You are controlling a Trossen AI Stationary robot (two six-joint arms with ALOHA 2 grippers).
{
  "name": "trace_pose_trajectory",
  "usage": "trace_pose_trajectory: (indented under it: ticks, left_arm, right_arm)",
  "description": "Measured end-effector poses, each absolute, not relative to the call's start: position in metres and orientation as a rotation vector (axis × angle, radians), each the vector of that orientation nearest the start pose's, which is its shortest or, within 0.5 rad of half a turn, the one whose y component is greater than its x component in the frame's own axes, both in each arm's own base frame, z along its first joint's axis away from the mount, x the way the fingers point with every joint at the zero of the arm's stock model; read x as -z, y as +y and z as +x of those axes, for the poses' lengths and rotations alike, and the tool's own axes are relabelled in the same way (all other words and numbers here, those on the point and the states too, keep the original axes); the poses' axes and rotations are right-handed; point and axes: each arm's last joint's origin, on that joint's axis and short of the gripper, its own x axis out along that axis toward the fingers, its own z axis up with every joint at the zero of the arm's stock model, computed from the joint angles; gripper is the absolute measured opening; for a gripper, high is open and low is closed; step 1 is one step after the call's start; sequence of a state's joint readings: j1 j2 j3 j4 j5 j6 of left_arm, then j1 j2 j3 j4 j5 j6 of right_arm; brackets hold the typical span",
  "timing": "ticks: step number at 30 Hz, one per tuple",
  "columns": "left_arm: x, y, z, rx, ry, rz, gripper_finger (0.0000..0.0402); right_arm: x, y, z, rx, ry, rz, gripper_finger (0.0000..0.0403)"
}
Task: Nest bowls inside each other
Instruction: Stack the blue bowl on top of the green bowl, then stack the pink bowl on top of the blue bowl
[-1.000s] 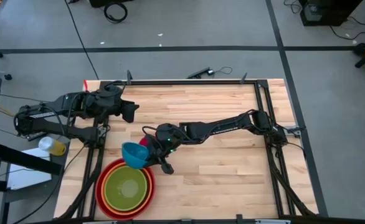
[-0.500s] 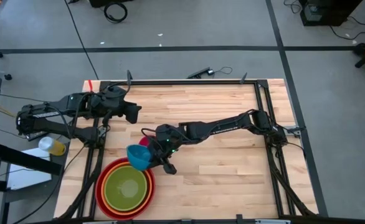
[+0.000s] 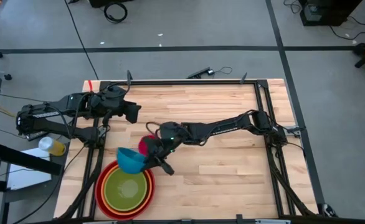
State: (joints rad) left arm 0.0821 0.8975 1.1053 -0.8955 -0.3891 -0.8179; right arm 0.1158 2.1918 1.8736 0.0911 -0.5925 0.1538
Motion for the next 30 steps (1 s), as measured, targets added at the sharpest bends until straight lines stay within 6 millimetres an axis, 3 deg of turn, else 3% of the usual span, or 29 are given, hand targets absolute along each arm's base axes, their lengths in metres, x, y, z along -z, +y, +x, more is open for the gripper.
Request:
trace_pose_trajectory:
  ticks: [4, 9, 14, 19, 25, 30]
  left_arm:
    - [-0.359, 0.024, 0.154, -0.696, 0.459, -0.671, 0.0162]
    - [-0.358, 0.023, 0.154, -0.689, 0.466, -0.713, 0.0162]
    - [-0.358, 0.023, 0.156, -0.694, 0.466, -0.738, 0.0162]
    - [-0.357, 0.023, 0.156, -0.696, 0.463, -0.757, 0.0162]
    - [-0.357, 0.020, 0.156, -0.678, 0.466, -0.766, 0.0162]
    - [-0.357, 0.014, 0.157, -0.647, 0.475, -0.769, 0.0162]
  right_arm:
    - [-0.283, 0.087, 0.515, -0.690, 0.173, 0.209, 0.0022]
    - [-0.227, 0.112, 0.530, -0.722, 0.304, 0.258, 0.0022]
    - [-0.216, 0.122, 0.537, -0.729, 0.306, 0.361, 0.0032]
    - [-0.206, 0.126, 0.537, -0.673, 0.335, 0.342, 0.0079]
    - [-0.209, 0.125, 0.538, -0.633, 0.333, 0.324, 0.0164]
    - [-0.219, 0.108, 0.537, -0.563, 0.371, 0.406, 0.0220]
